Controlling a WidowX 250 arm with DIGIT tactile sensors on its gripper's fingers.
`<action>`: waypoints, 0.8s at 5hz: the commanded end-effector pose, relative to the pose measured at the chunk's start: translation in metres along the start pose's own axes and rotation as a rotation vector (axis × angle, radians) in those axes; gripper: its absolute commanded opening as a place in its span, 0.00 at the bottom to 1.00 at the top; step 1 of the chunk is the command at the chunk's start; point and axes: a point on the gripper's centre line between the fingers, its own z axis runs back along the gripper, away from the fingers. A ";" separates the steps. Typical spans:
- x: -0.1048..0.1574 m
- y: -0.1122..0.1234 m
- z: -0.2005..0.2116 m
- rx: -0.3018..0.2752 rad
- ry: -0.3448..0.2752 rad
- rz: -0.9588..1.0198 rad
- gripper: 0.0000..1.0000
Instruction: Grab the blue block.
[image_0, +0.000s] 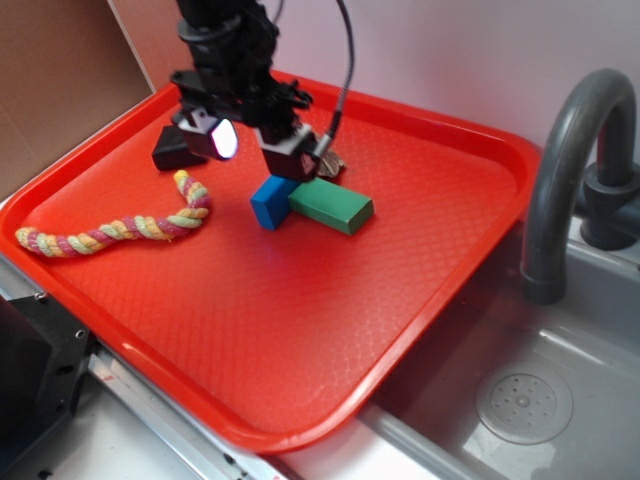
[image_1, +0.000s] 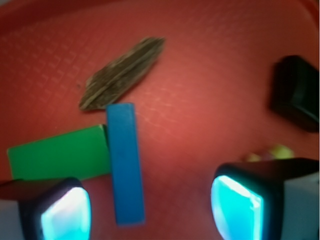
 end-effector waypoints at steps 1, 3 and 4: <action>0.017 -0.004 -0.010 -0.045 -0.035 -0.064 1.00; 0.014 -0.007 -0.028 -0.038 0.004 -0.081 1.00; 0.013 -0.006 -0.033 -0.033 0.015 -0.079 0.55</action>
